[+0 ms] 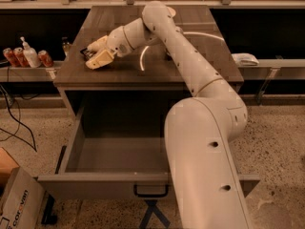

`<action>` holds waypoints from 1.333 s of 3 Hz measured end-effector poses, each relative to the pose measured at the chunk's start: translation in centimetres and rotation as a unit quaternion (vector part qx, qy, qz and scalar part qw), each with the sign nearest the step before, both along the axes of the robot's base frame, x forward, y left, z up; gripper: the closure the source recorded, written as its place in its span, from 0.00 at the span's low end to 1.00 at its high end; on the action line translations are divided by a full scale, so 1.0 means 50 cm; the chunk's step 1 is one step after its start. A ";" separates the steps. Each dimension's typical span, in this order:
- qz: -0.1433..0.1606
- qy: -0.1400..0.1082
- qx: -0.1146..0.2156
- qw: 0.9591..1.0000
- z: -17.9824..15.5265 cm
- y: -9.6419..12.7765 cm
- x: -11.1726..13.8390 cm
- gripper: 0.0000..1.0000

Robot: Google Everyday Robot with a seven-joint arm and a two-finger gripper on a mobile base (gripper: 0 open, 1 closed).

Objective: Place rxbar chocolate into top drawer

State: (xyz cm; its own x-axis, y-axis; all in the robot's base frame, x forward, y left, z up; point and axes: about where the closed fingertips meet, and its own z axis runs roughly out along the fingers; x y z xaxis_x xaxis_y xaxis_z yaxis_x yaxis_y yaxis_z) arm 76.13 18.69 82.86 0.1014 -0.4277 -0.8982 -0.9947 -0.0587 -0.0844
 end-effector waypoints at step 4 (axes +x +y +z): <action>-0.017 0.003 0.034 0.999 0.013 0.009 0.007 0.00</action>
Offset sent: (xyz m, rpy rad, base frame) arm 0.0085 0.0023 0.0122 0.1690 0.0282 -0.1525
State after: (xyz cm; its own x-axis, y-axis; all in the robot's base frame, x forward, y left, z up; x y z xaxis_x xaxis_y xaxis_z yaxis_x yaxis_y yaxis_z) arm 76.48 19.15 83.49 0.0830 -0.3693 -0.9256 -0.9965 -0.0197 -0.0815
